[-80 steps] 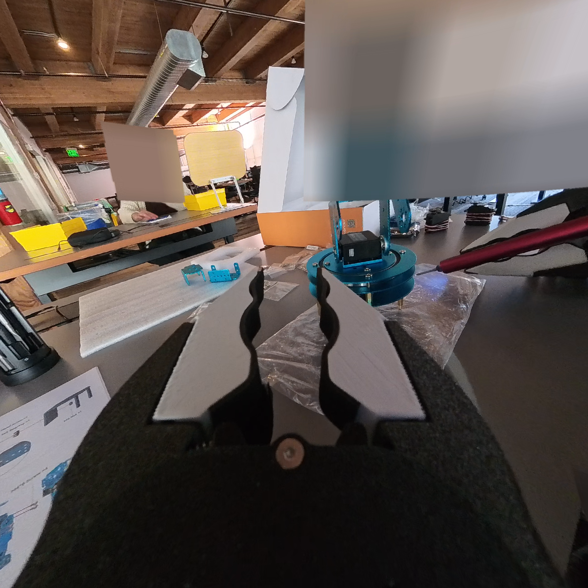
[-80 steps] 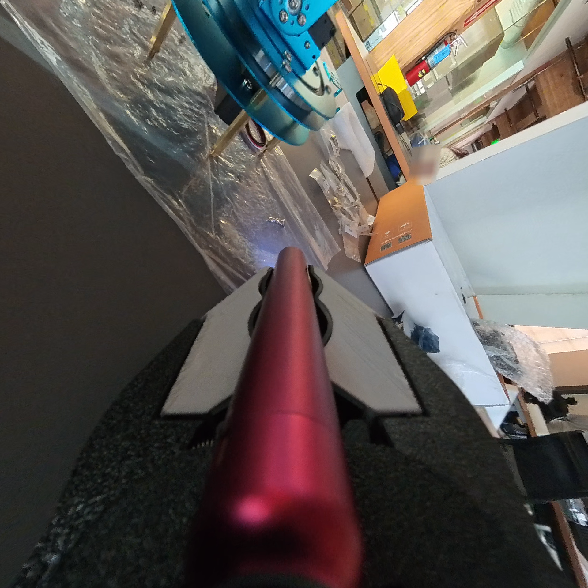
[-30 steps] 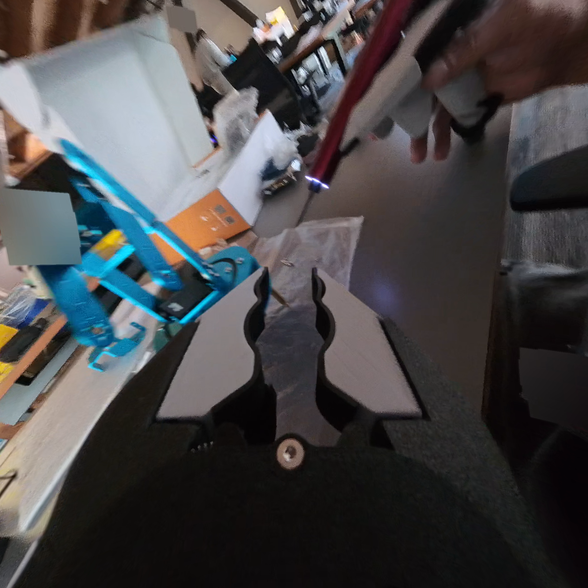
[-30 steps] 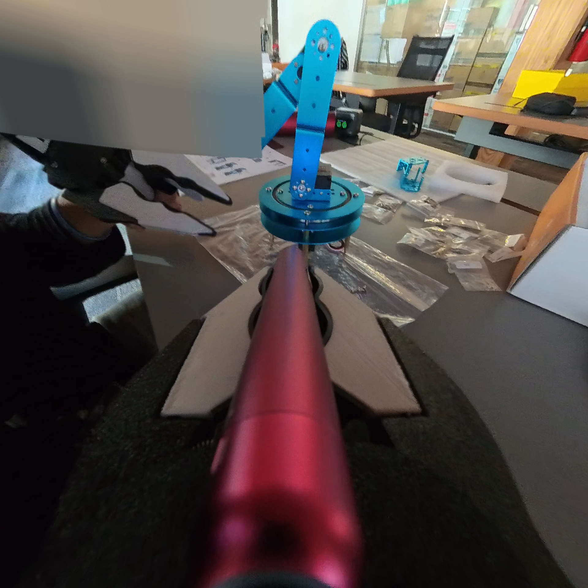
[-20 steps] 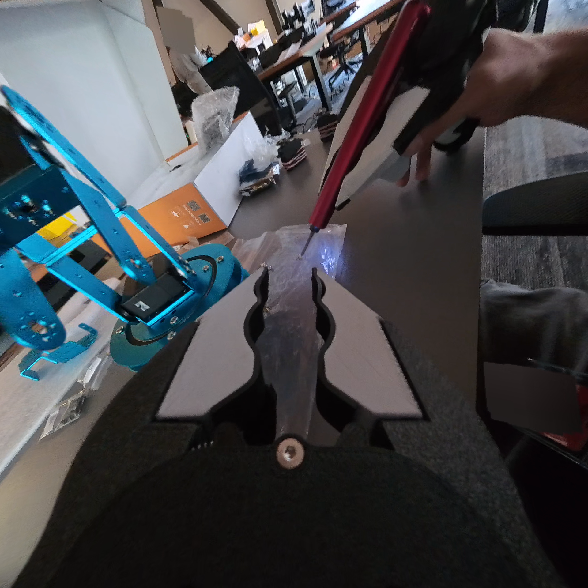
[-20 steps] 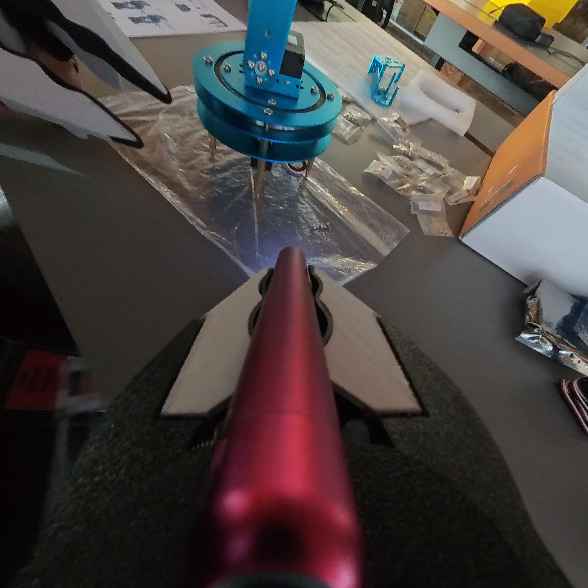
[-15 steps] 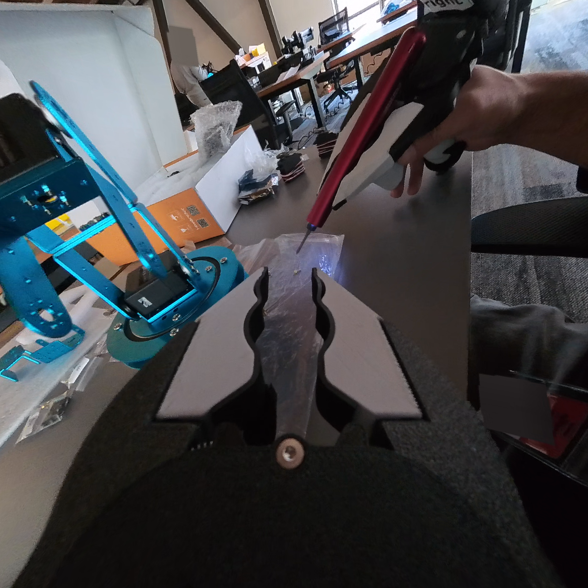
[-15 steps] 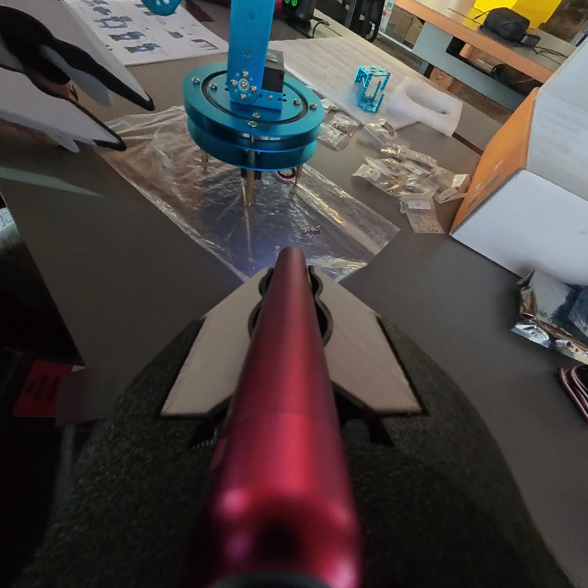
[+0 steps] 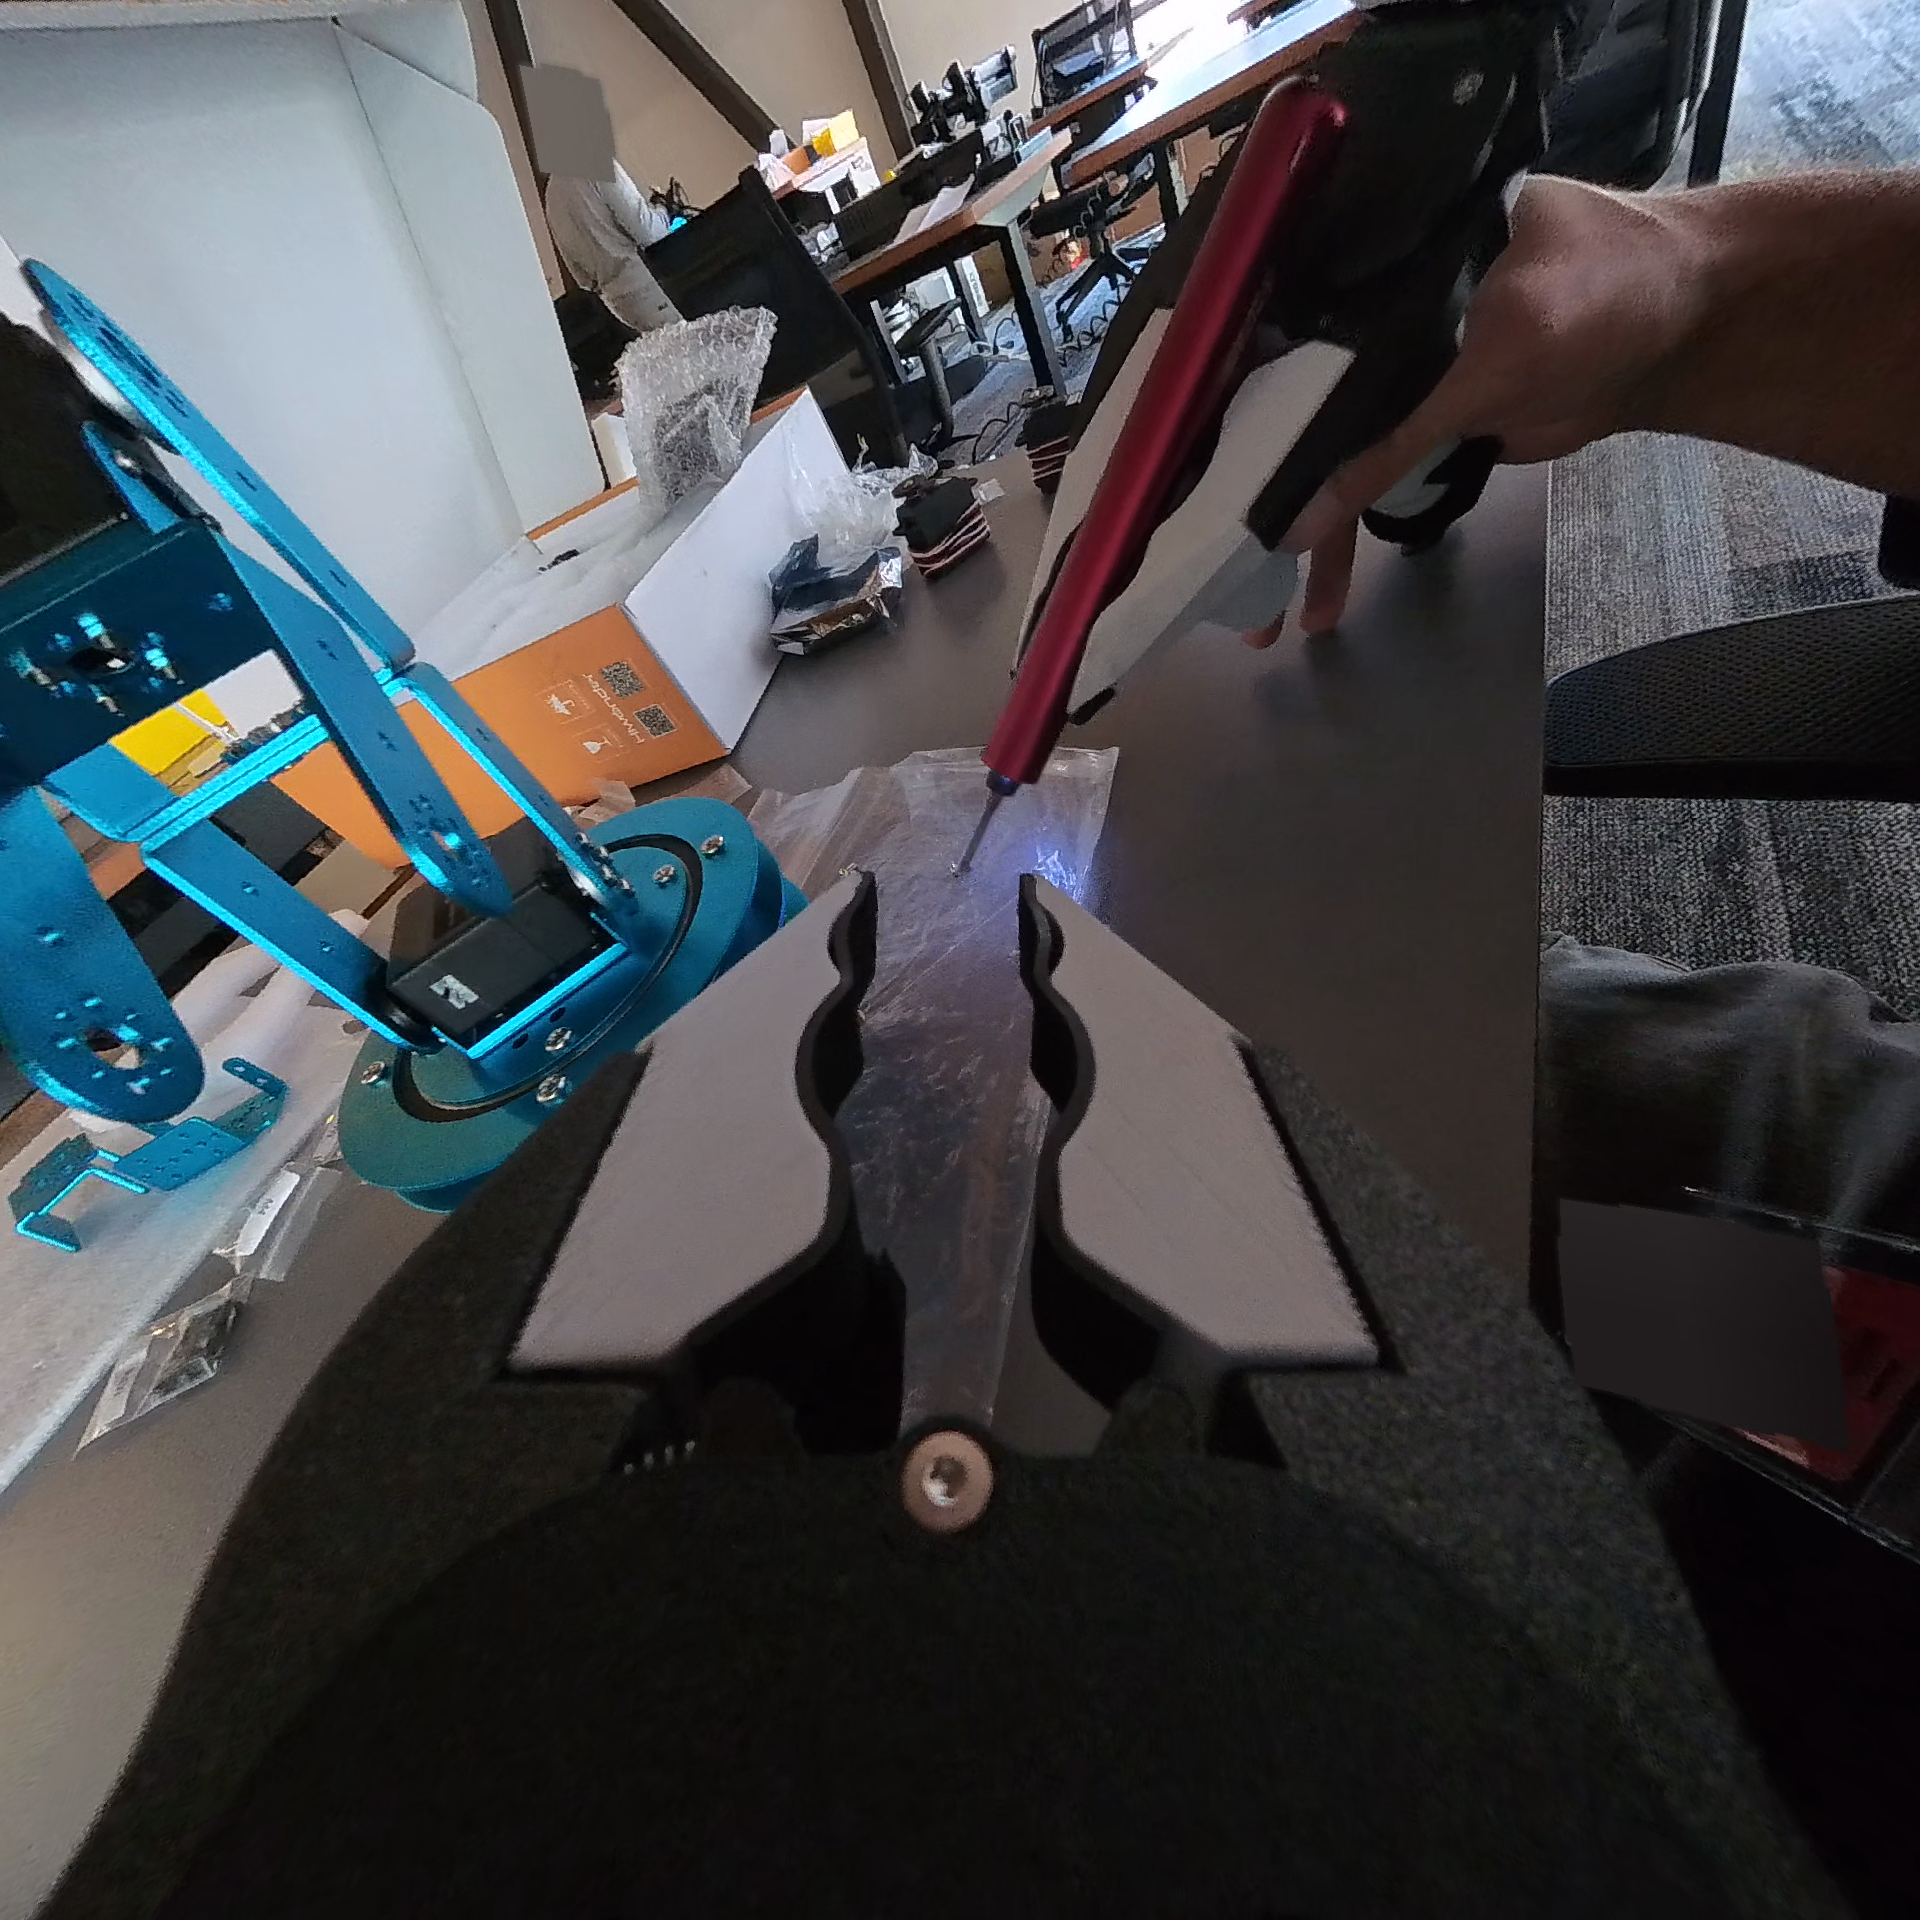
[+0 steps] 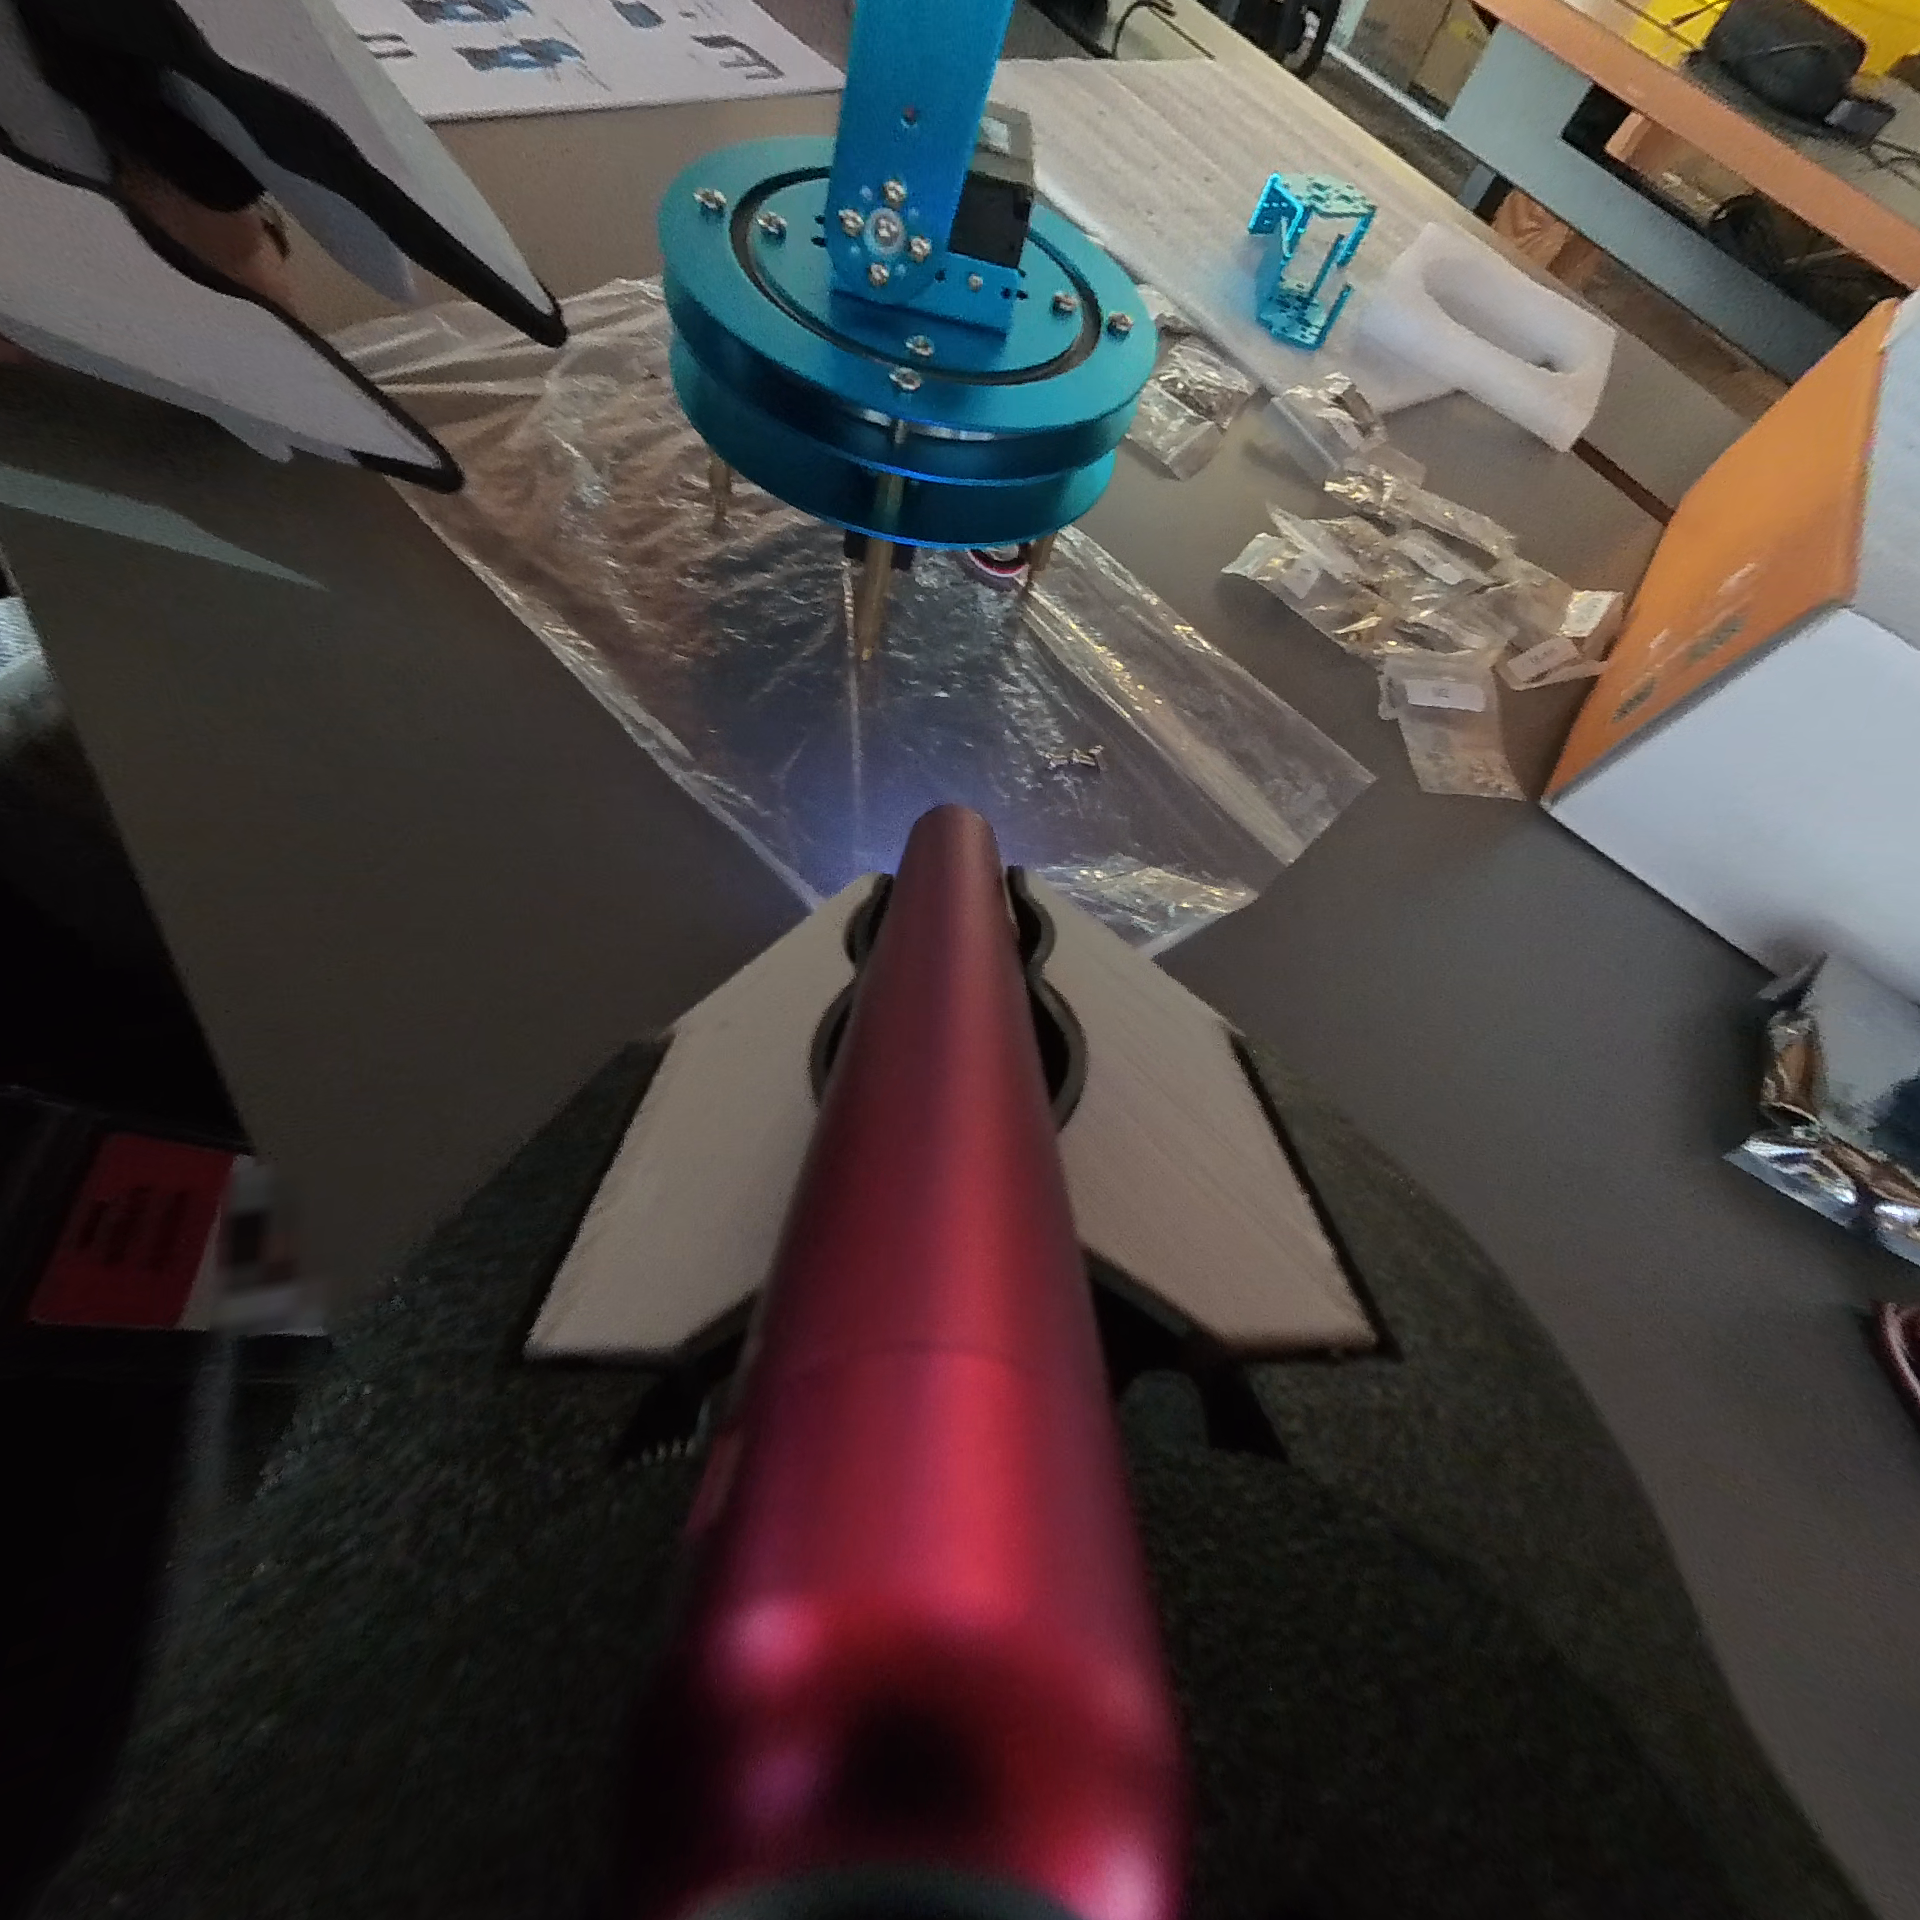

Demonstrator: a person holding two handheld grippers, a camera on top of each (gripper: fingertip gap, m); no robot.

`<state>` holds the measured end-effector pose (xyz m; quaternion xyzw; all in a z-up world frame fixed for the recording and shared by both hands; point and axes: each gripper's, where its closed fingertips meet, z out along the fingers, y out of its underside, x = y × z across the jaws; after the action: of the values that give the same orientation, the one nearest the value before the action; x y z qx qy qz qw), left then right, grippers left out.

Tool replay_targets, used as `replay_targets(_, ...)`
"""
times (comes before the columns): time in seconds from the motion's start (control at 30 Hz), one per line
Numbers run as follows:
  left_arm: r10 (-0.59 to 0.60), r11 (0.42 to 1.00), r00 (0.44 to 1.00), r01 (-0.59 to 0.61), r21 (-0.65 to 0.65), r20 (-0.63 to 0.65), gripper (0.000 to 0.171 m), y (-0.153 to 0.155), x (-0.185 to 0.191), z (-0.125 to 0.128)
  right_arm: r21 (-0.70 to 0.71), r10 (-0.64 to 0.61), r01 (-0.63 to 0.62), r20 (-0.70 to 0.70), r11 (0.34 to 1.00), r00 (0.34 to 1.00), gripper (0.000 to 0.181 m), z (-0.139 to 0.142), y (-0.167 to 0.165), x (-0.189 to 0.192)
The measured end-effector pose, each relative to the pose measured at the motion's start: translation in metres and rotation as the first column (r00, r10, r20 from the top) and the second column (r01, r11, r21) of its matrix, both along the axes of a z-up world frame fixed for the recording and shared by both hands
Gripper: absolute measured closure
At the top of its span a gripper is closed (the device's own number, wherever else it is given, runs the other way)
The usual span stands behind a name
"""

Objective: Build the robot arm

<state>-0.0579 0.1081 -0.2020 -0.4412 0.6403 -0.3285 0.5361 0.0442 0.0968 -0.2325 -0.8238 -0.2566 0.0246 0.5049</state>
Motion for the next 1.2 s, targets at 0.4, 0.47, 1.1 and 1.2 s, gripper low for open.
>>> replay_targets(0.4,0.001,1.000,1.000,-0.001,0.014,-0.012,0.145,-0.001,0.001,-0.002,-0.005,-0.007,0.007,0.009,1.000,1.000,0.159,-0.002,0.003,0.003)
replay_targets(0.47,0.001,1.000,1.000,-0.001,0.019,-0.017,0.146,-0.001,0.001,-0.003,0.004,-0.004,0.004,0.009,1.000,1.000,0.159,-0.001,0.003,0.001)
replay_targets(1.1,0.058,0.987,0.992,-0.041,-0.155,0.112,0.147,0.002,0.021,0.022,0.225,0.266,-0.152,-0.669,0.962,0.694,0.159,0.081,-0.019,-0.040)
replay_targets(1.2,0.086,0.970,0.967,-0.026,-0.242,0.238,0.150,0.004,0.018,0.045,0.264,0.309,-0.161,-0.785,0.951,0.537,0.158,0.092,-0.020,-0.045)
